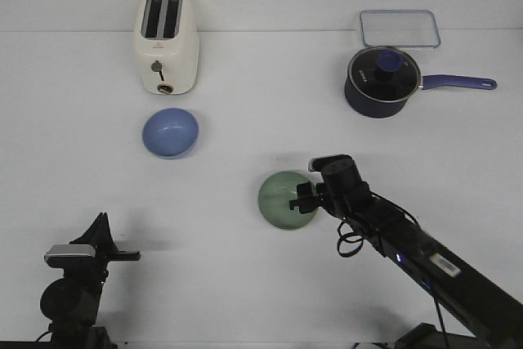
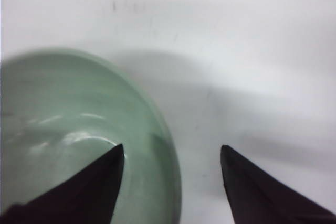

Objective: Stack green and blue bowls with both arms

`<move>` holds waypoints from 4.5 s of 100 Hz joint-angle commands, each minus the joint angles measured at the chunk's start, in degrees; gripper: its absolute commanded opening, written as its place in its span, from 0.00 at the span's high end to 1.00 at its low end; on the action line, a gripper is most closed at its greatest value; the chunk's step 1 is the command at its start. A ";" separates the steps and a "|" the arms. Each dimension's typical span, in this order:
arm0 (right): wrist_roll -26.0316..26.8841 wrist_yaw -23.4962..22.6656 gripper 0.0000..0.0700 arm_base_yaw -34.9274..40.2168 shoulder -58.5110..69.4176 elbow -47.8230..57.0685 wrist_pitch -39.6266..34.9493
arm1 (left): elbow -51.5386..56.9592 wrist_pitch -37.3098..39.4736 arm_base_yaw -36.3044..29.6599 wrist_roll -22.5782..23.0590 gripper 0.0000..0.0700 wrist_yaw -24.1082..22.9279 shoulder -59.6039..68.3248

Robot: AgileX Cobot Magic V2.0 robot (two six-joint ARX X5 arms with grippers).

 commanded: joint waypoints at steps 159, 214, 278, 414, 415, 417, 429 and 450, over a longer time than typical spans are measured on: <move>-3.39 18.67 0.47 18.23 -49.51 -22.93 4.15 | 62.20 -19.45 0.00 -19.15 0.30 6.93 68.37; -3.39 20.28 0.47 18.18 -49.48 -22.93 5.09 | 78.07 -25.70 -1.14 -19.08 0.33 11.10 104.24; -3.21 20.20 0.47 18.18 -49.53 -22.71 6.14 | 78.09 -26.64 -3.34 -16.44 0.99 12.41 102.49; -3.17 20.15 0.46 18.18 -49.62 -22.64 6.05 | 77.92 -27.63 -38.10 -14.62 0.46 10.45 91.56; -3.17 20.15 0.46 18.18 -49.62 -22.64 6.05 | 77.92 -27.96 -37.86 -14.36 0.46 10.23 90.90; -3.17 20.15 0.46 18.18 -49.62 -22.64 6.03 | 77.92 -28.50 -37.35 -13.79 0.46 9.68 89.55; -3.17 20.15 0.46 18.18 -49.62 -22.64 6.01 | 76.98 -32.68 -33.44 -11.13 0.46 4.68 80.00; -3.17 20.13 0.46 18.18 -49.62 -22.64 5.99 | 59.12 -27.89 -25.57 -12.33 0.46 4.33 58.55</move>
